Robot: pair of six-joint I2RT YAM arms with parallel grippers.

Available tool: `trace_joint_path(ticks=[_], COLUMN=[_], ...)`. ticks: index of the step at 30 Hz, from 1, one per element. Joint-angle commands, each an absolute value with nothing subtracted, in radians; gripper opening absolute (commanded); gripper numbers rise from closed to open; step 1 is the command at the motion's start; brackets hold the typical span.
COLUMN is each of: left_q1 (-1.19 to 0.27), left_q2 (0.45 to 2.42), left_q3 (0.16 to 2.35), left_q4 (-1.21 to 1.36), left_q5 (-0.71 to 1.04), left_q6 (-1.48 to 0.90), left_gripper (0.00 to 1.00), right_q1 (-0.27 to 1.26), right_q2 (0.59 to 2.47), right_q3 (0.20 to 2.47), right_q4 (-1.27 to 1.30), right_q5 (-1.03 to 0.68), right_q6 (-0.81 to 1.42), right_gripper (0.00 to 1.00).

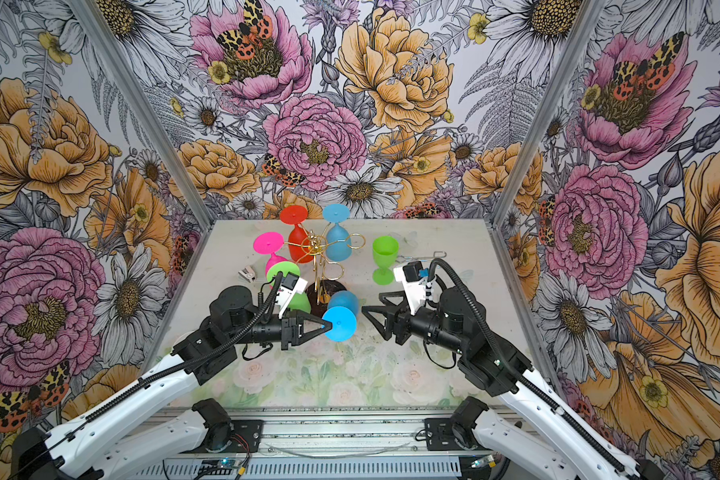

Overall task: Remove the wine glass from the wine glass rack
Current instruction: 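Open the right gripper and draw it back while the left holds the cyan glass, then swing the cyan glass upright with the left gripper while the right reaches toward it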

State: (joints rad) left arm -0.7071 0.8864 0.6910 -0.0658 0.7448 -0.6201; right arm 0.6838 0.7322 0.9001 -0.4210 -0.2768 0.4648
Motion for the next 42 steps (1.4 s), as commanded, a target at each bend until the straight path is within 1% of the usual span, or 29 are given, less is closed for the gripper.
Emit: trace_joint_path(ticks=[1, 3, 6, 9, 12, 14, 18, 22, 28, 31, 34, 35, 39, 42], left_q1=[-0.767, -0.829, -0.925, -0.986, -1.020, -1.054, -1.173, -1.261, -1.311, -1.315, -1.321, -1.352, -1.358, -1.363], left_q2=[0.879, 0.856, 0.826, 0.819, 0.827, 0.831, 0.853, 0.905, 0.957, 0.954, 0.943, 0.938, 0.937, 0.943], left_q3=[0.710, 0.738, 0.781, 0.808, 0.811, 0.806, 0.796, 0.783, 0.759, 0.723, 0.673, 0.660, 0.637, 0.625], left_q4=[-0.078, -0.177, -0.317, -0.387, -0.402, -0.403, -0.405, -0.405, -0.361, -0.289, -0.214, -0.193, -0.175, -0.169], left_q5=[0.791, 0.723, 0.568, 0.443, 0.415, 0.363, 0.073, -0.094, -0.296, -0.381, -0.452, -0.466, -0.489, -0.507], left_q6=[-0.500, -0.372, -0.180, -0.041, 0.103, 0.199, 0.396, 0.556, 0.693, 0.779, 0.897, 0.921, 0.970, 0.999], left_gripper=[0.00, 0.00, 0.00, 0.00, 0.00, 0.00, 0.00, 0.00, 0.00, 0.00, 0.00, 0.00, 0.00, 0.00], right_q1=[0.616, 0.553, 0.476, 0.422, 0.377, 0.355, 0.344, 0.338, 0.337, 0.337, 0.338, 0.338, 0.343, 0.344], right_q2=[0.766, 0.798, 0.830, 0.857, 0.895, 0.919, 0.954, 1.001, 1.067, 1.094, 1.109, 1.113, 1.120, 1.120], right_q3=[0.959, 0.975, 0.974, 0.982, 0.995, 1.008, 1.057, 1.107, 1.160, 1.178, 1.180, 1.180, 1.180, 1.181], right_q4=[-0.557, -0.602, -0.610, -0.614, -0.617, -0.617, -0.623, -0.634, -0.637, -0.650, -0.661, -0.663, -0.665, -0.670], right_q5=[-0.165, -0.188, -0.249, -0.287, -0.339, -0.368, -0.405, -0.438, -0.513, -0.565, -0.588, -0.596, -0.622, -0.617], right_q6=[0.506, 0.536, 0.571, 0.595, 0.613, 0.621, 0.614, 0.602, 0.598, 0.585, 0.573, 0.571, 0.563, 0.557], right_gripper=[0.72, 0.74, 0.80, 0.80, 0.80, 0.81, 0.82, 0.82, 0.76, 0.70, 0.67, 0.66, 0.65, 0.62])
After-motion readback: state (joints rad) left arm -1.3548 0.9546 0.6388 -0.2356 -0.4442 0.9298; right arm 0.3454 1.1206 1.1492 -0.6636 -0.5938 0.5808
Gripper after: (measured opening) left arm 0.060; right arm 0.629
